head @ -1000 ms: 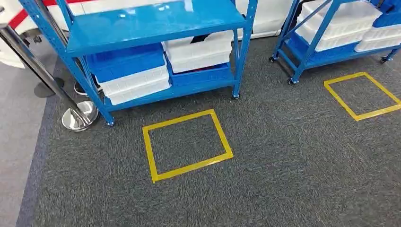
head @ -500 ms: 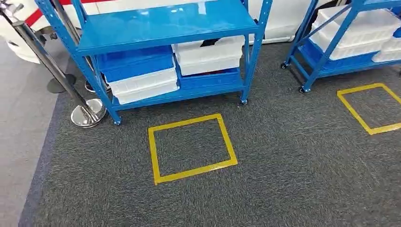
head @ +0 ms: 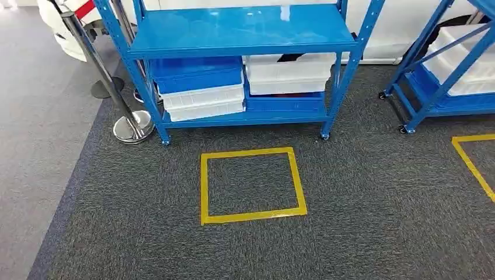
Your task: Take the parts from the cabinet and place them on the table.
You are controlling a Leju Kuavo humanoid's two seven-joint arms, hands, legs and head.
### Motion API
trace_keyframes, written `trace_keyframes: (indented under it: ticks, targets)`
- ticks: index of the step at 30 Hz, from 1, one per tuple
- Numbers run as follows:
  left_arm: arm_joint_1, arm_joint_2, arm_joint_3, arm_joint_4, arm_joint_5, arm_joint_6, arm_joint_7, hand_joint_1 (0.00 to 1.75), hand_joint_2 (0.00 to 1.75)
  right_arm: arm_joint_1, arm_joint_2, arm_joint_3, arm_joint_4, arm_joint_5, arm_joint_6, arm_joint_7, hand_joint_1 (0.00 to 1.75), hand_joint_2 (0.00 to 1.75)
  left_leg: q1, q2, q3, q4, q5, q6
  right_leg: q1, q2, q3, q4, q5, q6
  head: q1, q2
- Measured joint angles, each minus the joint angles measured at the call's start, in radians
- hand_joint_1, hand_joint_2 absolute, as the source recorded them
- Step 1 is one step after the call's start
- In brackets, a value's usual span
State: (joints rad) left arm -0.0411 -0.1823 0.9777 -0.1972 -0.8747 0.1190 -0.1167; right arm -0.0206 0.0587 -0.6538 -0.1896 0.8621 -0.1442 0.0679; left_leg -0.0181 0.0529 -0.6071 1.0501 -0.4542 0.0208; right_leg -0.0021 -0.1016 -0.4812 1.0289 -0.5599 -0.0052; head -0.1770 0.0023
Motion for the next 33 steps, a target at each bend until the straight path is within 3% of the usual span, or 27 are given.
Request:
trace_keyframes:
  ticks: [1, 2, 3, 4, 6, 7, 8, 10, 11, 12, 13, 14, 16, 17, 18, 20, 21, 22, 23, 24, 26, 28, 31, 33]
  targets:
    - [0.001, 0.0, 0.0, 0.0, 0.0, 0.001, 0.0, 0.0, 0.0, -0.006, -0.001, 0.002, -0.001, 0.0, 0.001, 0.0, 0.0, 0.0, 0.01, -0.012, 0.019, -0.017, 0.006, 0.005, 0.008, -0.013, 0.013, -0.004, -0.008, 0.009, 0.0, 0.0]
    - [0.003, 0.0, 0.001, 0.0, 0.001, 0.001, 0.0, 0.0, 0.0, -0.005, -0.004, 0.003, -0.001, 0.001, 0.002, 0.0, 0.0, 0.0, 0.014, -0.021, 0.031, -0.032, 0.011, 0.008, -0.001, 0.031, 0.018, 0.014, -0.016, 0.013, 0.002, 0.0]
    - [-0.001, 0.0, 0.001, 0.0, 0.0, 0.001, 0.0, 0.0, 0.0, -0.002, -0.004, 0.004, -0.001, 0.001, 0.002, -0.003, 0.0, 0.0, 0.017, -0.029, 0.036, -0.037, 0.011, 0.014, -0.004, 0.066, -0.008, 0.063, -0.044, 0.014, 0.001, 0.0]
    - [-0.006, 0.0, 0.001, 0.0, 0.0, 0.001, 0.0, 0.0, 0.0, -0.002, -0.004, 0.004, 0.0, 0.001, 0.005, -0.003, 0.0, 0.0, 0.018, -0.042, 0.037, -0.038, 0.009, 0.017, -0.007, 0.086, -0.054, 0.141, -0.079, 0.017, 0.001, 0.0]
    - [-0.01, -0.001, 0.001, 0.001, 0.0, 0.001, 0.0, 0.0, 0.0, 0.0, -0.005, 0.004, 0.0, 0.001, 0.005, -0.003, 0.0, 0.0, 0.018, -0.067, 0.042, -0.037, 0.002, 0.02, -0.013, 0.096, -0.145, 0.278, -0.121, 0.024, 0.001, 0.0]
    - [-0.008, -0.001, 0.001, 0.001, 0.0, 0.001, 0.0, 0.0, 0.0, 0.001, -0.005, 0.004, 0.0, 0.0, 0.005, -0.003, 0.0, 0.0, 0.018, -0.081, 0.047, -0.037, -0.003, 0.018, -0.014, 0.097, -0.17, 0.299, -0.107, 0.028, 0.001, 0.0]
    - [-0.008, -0.001, 0.001, 0.001, 0.0, 0.001, 0.0, 0.0, 0.0, 0.004, -0.006, 0.004, 0.0, -0.005, 0.002, -0.004, 0.0, 0.0, 0.019, -0.086, 0.055, -0.037, -0.008, 0.018, -0.016, 0.097, -0.174, 0.28, -0.073, 0.03, 0.002, 0.0]
    - [0.0, -0.001, 0.002, 0.001, 0.001, 0.002, 0.0, 0.0, 0.0, 0.005, -0.008, 0.002, 0.0, -0.028, -0.009, -0.013, 0.0, 0.0, 0.022, -0.103, 0.079, -0.033, -0.026, 0.01, -0.022, 0.098, -0.13, 0.122, 0.061, 0.032, 0.002, 0.0]
    - [0.002, -0.003, 0.002, 0.001, 0.001, 0.003, 0.0, 0.0, 0.0, 0.005, -0.008, -0.002, 0.0, -0.035, -0.011, -0.017, 0.0, 0.0, 0.022, -0.105, 0.086, -0.031, -0.034, 0.006, -0.024, 0.1, -0.111, 0.056, 0.104, 0.032, 0.001, 0.0]
    - [0.003, -0.003, 0.002, 0.002, 0.0, 0.004, 0.0, 0.0, 0.0, 0.006, -0.008, -0.005, 0.001, -0.04, -0.01, -0.018, 0.0, 0.0, 0.015, -0.106, 0.082, -0.028, -0.044, -0.005, -0.017, 0.109, -0.105, 0.037, 0.086, 0.031, 0.002, 0.0]
    - [0.001, -0.003, 0.003, 0.002, -0.001, 0.005, 0.0, 0.0, 0.0, 0.002, -0.008, -0.005, 0.001, -0.043, -0.011, -0.021, 0.0, 0.0, 0.015, -0.11, 0.081, -0.025, -0.047, -0.011, -0.018, 0.112, -0.103, 0.028, 0.085, 0.018, 0.001, 0.0]
    - [0.001, -0.003, 0.003, 0.002, -0.001, 0.006, -0.001, 0.0, 0.0, 0.001, -0.008, -0.005, 0.001, -0.043, -0.011, -0.021, 0.0, 0.0, 0.016, -0.109, 0.082, -0.027, -0.047, -0.014, -0.017, 0.111, -0.103, 0.023, 0.084, 0.016, 0.001, 0.0]
    - [-0.001, -0.003, 0.003, 0.002, -0.001, 0.008, -0.001, 0.0, 0.0, -0.001, -0.008, -0.006, 0.001, -0.044, -0.011, -0.021, 0.0, 0.0, 0.016, -0.11, 0.091, -0.036, -0.054, -0.027, -0.019, 0.11, -0.095, 0.017, 0.079, -0.001, 0.001, 0.0]
    - [0.0, -0.003, 0.003, 0.002, -0.001, 0.008, -0.001, 0.0, 0.0, 0.001, -0.007, -0.006, 0.001, -0.044, -0.011, -0.021, 0.0, 0.0, 0.019, -0.095, 0.096, -0.025, -0.063, -0.033, -0.022, 0.105, -0.083, 0.008, 0.079, -0.009, 0.001, 0.0]
    - [-0.001, -0.003, 0.003, 0.002, -0.001, 0.008, -0.001, 0.0, 0.0, 0.004, -0.007, -0.006, 0.001, -0.044, -0.011, -0.022, 0.0, 0.0, 0.018, -0.078, 0.079, 0.015, -0.081, -0.037, -0.022, 0.103, -0.076, 0.005, 0.074, -0.016, 0.001, 0.0]
    - [-0.003, -0.003, 0.004, 0.002, -0.002, 0.008, -0.001, 0.0, 0.0, 0.005, -0.007, -0.006, 0.001, -0.045, -0.013, -0.023, 0.0, 0.0, 0.024, -0.068, -0.014, 0.176, -0.146, -0.043, -0.019, 0.098, -0.068, 0.005, 0.065, -0.024, 0.001, 0.0]
    - [-0.003, -0.003, 0.004, 0.002, -0.002, 0.008, -0.002, 0.0, 0.0, 0.005, -0.007, -0.007, 0.001, -0.046, -0.014, -0.023, 0.0, 0.0, 0.025, -0.067, -0.061, 0.251, -0.165, -0.046, -0.018, 0.096, -0.063, 0.005, 0.059, -0.024, 0.001, 0.0]
    - [-0.001, -0.003, 0.005, 0.002, -0.002, 0.007, -0.002, 0.0, 0.0, 0.005, -0.007, -0.009, 0.001, -0.047, -0.016, -0.023, 0.0, 0.0, 0.026, -0.067, -0.089, 0.285, -0.158, -0.046, -0.018, 0.096, -0.057, 0.005, 0.053, -0.024, 0.001, 0.0]
    - [0.0, -0.003, 0.005, 0.002, -0.002, 0.006, -0.002, 0.0, 0.0, 0.005, -0.007, -0.011, 0.001, -0.048, -0.016, -0.024, 0.0, 0.0, 0.026, -0.066, -0.094, 0.273, -0.13, -0.046, -0.018, 0.096, -0.047, 0.005, 0.047, -0.023, 0.001, 0.0]
    - [0.001, -0.003, 0.005, 0.003, -0.002, 0.005, -0.002, 0.0, 0.0, 0.005, -0.007, -0.014, 0.001, -0.049, -0.016, -0.024, 0.0, 0.0, 0.026, -0.065, -0.079, 0.218, -0.081, -0.044, -0.018, 0.096, -0.035, 0.005, 0.038, -0.021, 0.001, 0.0]
    - [0.001, -0.003, 0.005, 0.003, -0.003, 0.002, -0.003, 0.0, 0.0, 0.004, -0.007, -0.016, 0.001, -0.053, -0.016, -0.024, 0.0, 0.0, 0.025, -0.057, -0.013, 0.04, 0.032, -0.03, -0.018, 0.093, -0.008, 0.004, 0.019, -0.015, 0.001, 0.0]
    - [-0.001, -0.003, 0.005, 0.003, -0.005, -0.003, -0.003, 0.0, 0.0, 0.005, -0.006, -0.02, 0.002, -0.057, -0.016, -0.023, 0.0, 0.0, 0.01, -0.046, 0.013, -0.011, 0.012, -0.017, -0.014, 0.091, -0.004, 0.004, 0.006, -0.002, 0.0, 0.0]
    - [-0.002, -0.003, 0.005, 0.003, -0.011, -0.011, -0.003, 0.0, 0.0, 0.004, -0.006, -0.03, 0.001, -0.066, -0.017, -0.018, 0.0, 0.0, 0.012, -0.053, 0.017, -0.02, -0.002, 0.0, -0.015, 0.086, 0.014, 0.002, 0.016, 0.02, 0.001, 0.0]
    - [0.001, -0.002, 0.005, 0.003, -0.022, -0.018, -0.003, 0.0, 0.0, 0.001, -0.006, -0.032, 0.001, -0.071, -0.021, -0.016, 0.0, 0.0, 0.018, -0.059, 0.058, -0.04, -0.009, 0.012, -0.019, 0.087, 0.002, 0.051, 0.007, 0.026, 0.002, 0.0]
